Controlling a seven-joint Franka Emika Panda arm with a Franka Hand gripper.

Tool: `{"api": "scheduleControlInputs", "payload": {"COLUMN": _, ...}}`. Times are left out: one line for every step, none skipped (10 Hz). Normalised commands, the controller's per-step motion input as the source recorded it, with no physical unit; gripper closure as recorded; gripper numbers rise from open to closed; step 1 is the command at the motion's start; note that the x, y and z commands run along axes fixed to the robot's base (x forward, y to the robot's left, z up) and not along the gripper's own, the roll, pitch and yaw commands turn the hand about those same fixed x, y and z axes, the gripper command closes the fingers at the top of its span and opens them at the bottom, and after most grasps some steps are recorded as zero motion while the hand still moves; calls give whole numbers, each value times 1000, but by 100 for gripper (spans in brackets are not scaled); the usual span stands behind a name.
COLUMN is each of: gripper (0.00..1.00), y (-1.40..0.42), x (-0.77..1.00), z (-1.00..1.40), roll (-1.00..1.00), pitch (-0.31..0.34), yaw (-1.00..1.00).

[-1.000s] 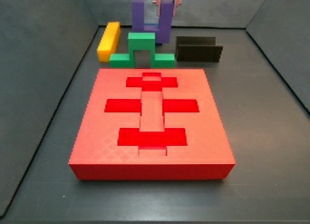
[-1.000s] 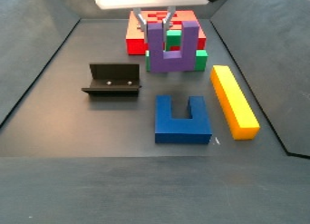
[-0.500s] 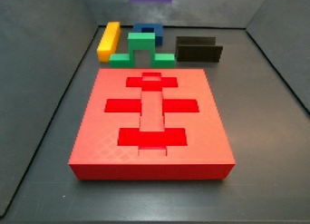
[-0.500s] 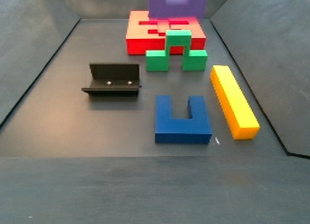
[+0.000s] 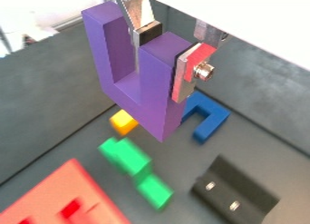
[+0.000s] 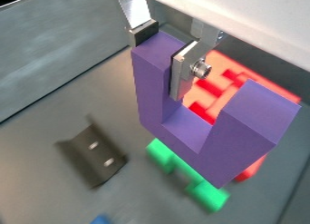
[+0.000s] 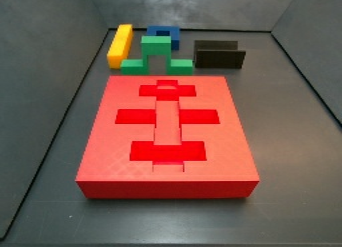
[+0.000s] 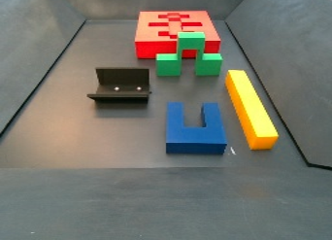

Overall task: Pick up the purple object. Move up. Move to above the board. Insert the purple object.
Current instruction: Move to above the board, then insert the purple object.

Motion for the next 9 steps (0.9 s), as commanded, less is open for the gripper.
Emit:
{"api": "scheduleControlInputs", "payload": {"gripper": 100, "y": -1400, "x": -234, "z": 222, "roll": 14, "pitch": 30, "yaw": -74}}
{"api": "scheduleControlInputs", "payload": {"gripper": 100, "y": -1400, "x": -235, "z": 230, "roll": 7, "pitch": 31, "yaw": -40}}
{"api": "scheduleControlInputs", "payload": {"gripper": 100, "y": -1400, "x": -231, "z": 239, "roll": -5, "pitch": 30, "yaw": -21}}
{"api": "scheduleControlInputs", "payload": {"gripper": 100, "y": -1400, "x": -220, "z": 253, "roll": -9, "pitch": 42, "yaw": -10}}
{"api": "scheduleControlInputs", "payload": {"gripper": 100, "y": -1400, "x": -199, "z": 279, "roll": 3, "pitch": 58, "yaw": -2}}
{"api": "scheduleControlInputs", "payload": {"gripper": 100, "y": -502, "x": -44, "z": 131, "roll": 3, "pitch": 87, "yaw": 1}}
{"api": "scheduleControlInputs", "payload": {"gripper": 100, "y": 0, "x": 0, "z": 0, "roll": -13, "pitch": 0, "yaw": 0}}
{"api": "scheduleControlInputs", "payload": {"gripper": 100, "y": -14, "x": 0, "z": -71, "roll": 1, "pitch": 0, "yaw": 0}}
{"api": "scheduleControlInputs", "payload": {"gripper": 100, "y": -334, "x": 194, "z": -617, "roll": 0, "pitch": -34, "yaw": 0}}
